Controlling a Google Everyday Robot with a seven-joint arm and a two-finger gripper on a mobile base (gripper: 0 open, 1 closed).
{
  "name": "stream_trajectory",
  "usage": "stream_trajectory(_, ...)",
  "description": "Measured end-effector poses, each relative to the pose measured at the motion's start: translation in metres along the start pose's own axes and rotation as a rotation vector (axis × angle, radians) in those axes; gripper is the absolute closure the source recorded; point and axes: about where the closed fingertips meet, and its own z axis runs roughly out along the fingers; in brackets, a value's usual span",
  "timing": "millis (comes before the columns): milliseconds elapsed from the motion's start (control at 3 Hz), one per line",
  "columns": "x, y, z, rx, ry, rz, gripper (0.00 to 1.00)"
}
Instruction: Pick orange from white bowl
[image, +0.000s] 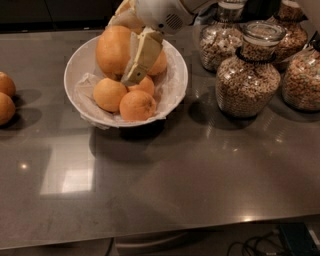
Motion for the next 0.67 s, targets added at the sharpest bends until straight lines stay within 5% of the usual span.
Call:
stream_trajectory(333,0.0104,0.0195,-0.0392,0.06,0.064,0.011,1.0)
stream_trajectory(667,0.0104,0.0195,-0.0392,0.06,0.064,0.011,1.0)
